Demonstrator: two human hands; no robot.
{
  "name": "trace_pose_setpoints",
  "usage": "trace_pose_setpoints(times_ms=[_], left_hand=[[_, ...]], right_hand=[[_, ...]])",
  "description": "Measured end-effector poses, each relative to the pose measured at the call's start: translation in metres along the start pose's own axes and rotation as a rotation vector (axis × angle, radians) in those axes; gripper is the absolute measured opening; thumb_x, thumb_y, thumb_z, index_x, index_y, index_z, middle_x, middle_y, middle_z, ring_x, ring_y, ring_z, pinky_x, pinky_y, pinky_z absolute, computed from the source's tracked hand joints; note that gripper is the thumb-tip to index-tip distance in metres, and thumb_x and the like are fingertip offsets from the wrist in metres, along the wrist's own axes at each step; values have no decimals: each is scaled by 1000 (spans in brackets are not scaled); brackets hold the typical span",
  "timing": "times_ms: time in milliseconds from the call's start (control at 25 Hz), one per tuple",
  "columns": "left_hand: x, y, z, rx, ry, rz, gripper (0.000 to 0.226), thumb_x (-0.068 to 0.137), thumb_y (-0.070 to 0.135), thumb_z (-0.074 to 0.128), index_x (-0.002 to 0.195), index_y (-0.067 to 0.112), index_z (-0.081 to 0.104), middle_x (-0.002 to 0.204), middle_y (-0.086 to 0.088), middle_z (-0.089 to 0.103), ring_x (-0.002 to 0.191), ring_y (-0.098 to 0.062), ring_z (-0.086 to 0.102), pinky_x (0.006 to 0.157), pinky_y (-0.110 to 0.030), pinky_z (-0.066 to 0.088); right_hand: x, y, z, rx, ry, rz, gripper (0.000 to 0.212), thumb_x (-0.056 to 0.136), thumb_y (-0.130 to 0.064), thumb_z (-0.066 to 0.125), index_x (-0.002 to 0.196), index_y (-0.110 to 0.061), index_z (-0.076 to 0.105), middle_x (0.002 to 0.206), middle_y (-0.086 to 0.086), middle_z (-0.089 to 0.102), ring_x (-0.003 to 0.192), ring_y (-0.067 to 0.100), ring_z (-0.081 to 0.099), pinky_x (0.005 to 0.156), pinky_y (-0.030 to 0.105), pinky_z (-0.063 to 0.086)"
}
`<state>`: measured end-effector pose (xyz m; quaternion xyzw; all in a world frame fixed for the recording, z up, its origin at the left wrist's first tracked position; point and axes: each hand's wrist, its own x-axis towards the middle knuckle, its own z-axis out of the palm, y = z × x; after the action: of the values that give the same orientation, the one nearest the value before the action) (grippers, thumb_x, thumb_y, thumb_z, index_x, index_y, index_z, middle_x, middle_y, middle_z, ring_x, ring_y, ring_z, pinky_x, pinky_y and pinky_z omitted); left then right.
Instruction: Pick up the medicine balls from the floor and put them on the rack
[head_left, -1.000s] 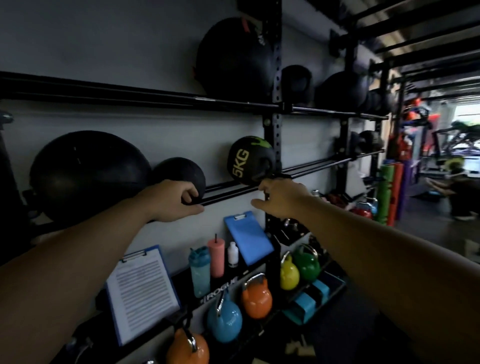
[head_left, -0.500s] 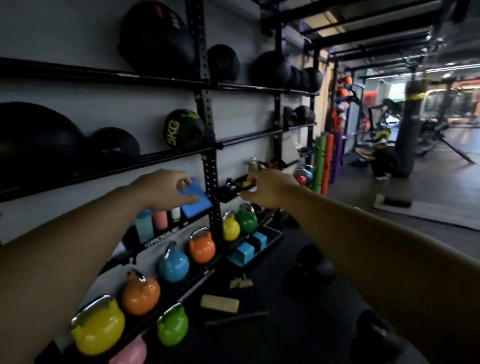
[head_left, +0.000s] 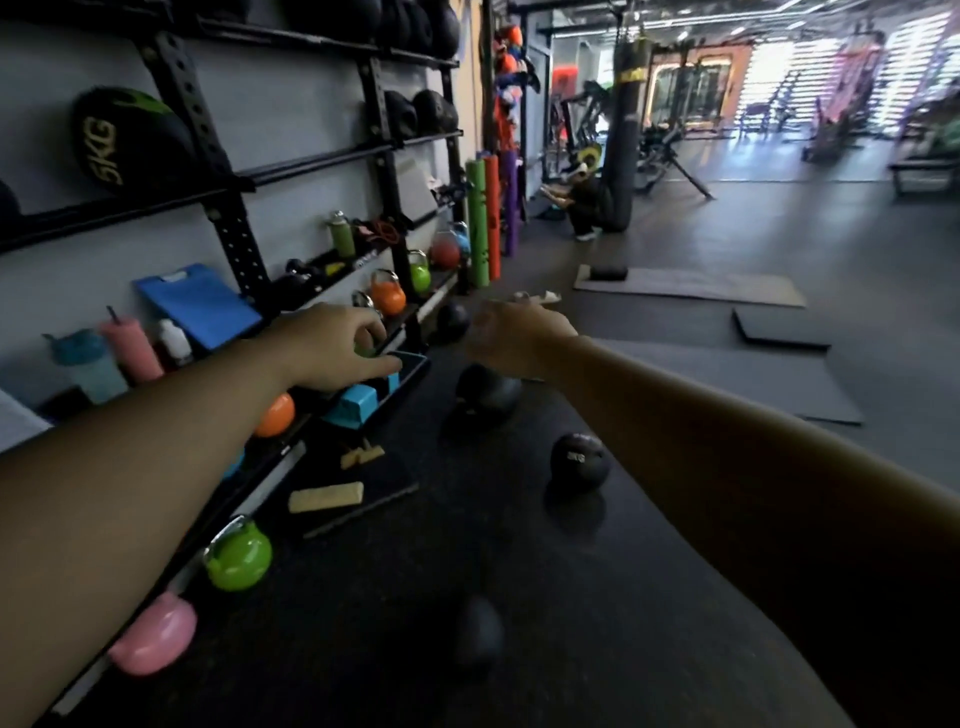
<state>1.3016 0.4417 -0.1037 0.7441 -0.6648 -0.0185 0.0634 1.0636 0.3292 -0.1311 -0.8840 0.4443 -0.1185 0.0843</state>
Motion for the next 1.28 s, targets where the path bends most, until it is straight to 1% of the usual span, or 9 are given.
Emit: trace_pose_setpoints(times_ms=[120,280,440,520,640,760,960,1120,1280], left_hand=[[-27,6,47,30,-123,35,62,82,76,67,126,33,61,115,12,66,100,-16,63,89,-38,56],[-63,10,102,-26,-244,29,62,83,74,66,128,33,59,116,13,65,99,-14,63,85,-37,55],[-88,21,138,-60,-310,12,64,84,76,64,131,33,59,120,12,65,106,-15,63,85,-38,53],[-90,27,146,-76,-314,6,62,84,75,65,131,34,58,120,13,64,107,-15,62,86,-39,52],[-76,27,153,-77,-305,1,63,84,76,63,133,36,58,119,15,63,109,-15,62,89,-40,53],[-42,18,180,-37,-342,-35,68,81,81,60,133,38,57,124,15,65,113,-16,62,95,-45,52],[32,-4,254,-93,-421,-139,64,86,74,62,136,36,55,132,13,61,115,-15,60,80,-37,47],[82,-29,322,-159,-528,-246,69,84,74,63,140,35,53,136,10,58,118,-16,60,91,-40,52],[124,-65,374,-251,-512,-321,67,86,73,63,140,34,53,135,10,58,111,-14,59,92,-40,52]], right_hand=[[-44,6,45,20,-122,79,51,92,-60,53,131,-27,60,130,6,64,115,33,62,90,43,52],[-95,5,107,2,-253,101,53,89,-64,54,132,-34,56,125,4,65,107,30,64,87,48,56],[-131,5,143,-40,-269,123,56,93,-63,55,137,-28,55,127,7,64,115,34,62,89,44,49],[-132,8,150,-26,-267,129,58,94,-62,56,141,-28,54,129,8,63,116,33,61,89,45,51],[-114,19,162,-1,-256,115,58,96,-60,55,143,-27,52,130,8,62,115,32,61,82,42,48],[-83,40,193,-3,-299,96,59,96,-62,55,143,-27,52,130,7,62,117,31,61,89,44,47],[-9,90,278,49,-427,97,57,94,-64,54,141,-32,52,135,4,59,123,29,57,95,45,46],[54,127,332,21,-549,60,62,95,-64,53,147,-31,48,142,5,55,130,30,52,102,48,43],[113,152,384,25,-576,41,62,96,-66,51,147,-31,48,141,5,56,130,31,52,102,48,42]])
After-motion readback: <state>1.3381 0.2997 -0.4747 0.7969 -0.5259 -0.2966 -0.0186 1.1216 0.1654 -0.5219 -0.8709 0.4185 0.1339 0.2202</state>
